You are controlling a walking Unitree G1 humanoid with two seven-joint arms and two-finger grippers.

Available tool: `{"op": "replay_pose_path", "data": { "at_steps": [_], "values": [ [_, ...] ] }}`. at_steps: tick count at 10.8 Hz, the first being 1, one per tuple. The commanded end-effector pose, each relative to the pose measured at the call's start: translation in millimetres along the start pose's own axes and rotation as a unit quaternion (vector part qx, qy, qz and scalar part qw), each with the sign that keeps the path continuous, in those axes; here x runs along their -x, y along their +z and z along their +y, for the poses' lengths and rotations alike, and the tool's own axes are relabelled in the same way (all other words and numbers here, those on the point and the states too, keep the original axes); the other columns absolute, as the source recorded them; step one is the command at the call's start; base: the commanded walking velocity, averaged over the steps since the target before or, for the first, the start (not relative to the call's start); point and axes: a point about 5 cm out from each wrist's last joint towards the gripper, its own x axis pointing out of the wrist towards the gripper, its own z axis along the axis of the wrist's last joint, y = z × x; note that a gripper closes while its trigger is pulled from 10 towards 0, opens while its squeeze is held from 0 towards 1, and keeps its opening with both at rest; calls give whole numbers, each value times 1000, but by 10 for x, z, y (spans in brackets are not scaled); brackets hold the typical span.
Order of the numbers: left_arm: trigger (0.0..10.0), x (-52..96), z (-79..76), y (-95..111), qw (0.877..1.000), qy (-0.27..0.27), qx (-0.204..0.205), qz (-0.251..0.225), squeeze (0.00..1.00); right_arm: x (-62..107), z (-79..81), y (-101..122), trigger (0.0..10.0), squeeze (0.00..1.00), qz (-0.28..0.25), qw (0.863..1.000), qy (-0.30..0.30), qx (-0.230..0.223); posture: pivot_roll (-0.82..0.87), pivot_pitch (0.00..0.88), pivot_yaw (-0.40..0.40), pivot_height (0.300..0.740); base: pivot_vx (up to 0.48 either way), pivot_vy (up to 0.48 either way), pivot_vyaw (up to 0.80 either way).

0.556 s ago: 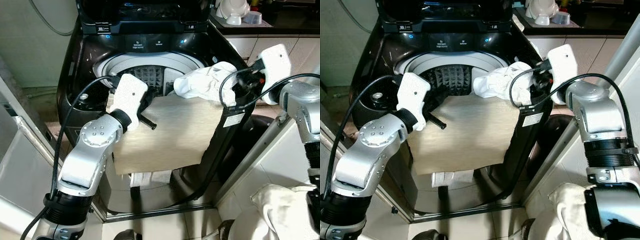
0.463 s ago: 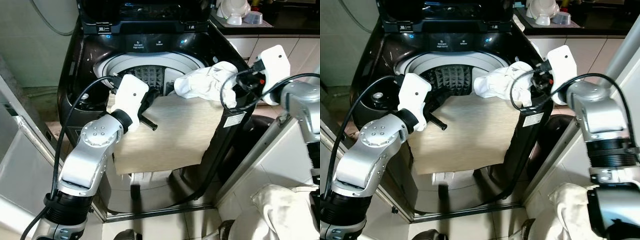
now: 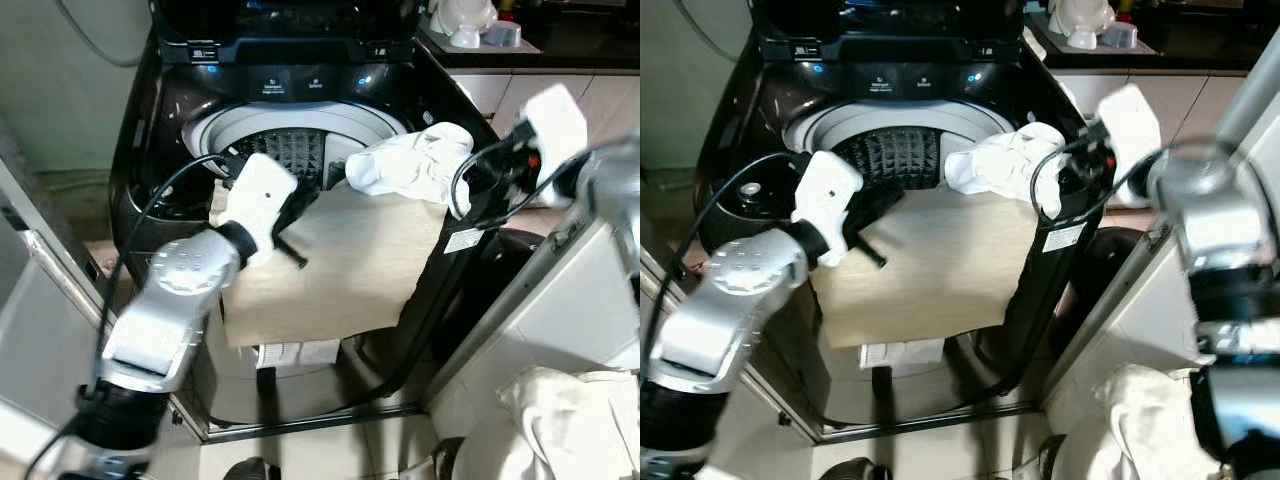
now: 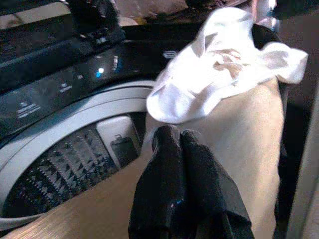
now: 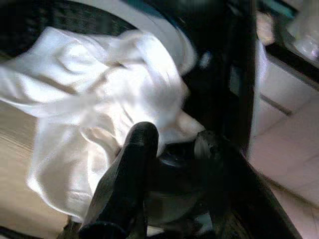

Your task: Clothes washing

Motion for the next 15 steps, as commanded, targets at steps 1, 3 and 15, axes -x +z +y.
{"op": "replay_pose_path", "data": {
  "at_steps": [1,3,15],
  "values": [
    [10000,41,19,13,1000,-20,-12,-2,0,-12,12,36,10000,0,2,999,32,17,2,0,-41,740,0,0,0],
    [10000,108,87,22,999,-23,-24,6,0,-134,99,-31,10000,0,35,996,76,41,21,0,-40,740,0,0,0],
    [10000,123,56,64,1000,-20,-23,-4,0,-491,-136,221,10000,0,37,983,-118,133,28,0,-28,740,0,0,0]
  ]
}}
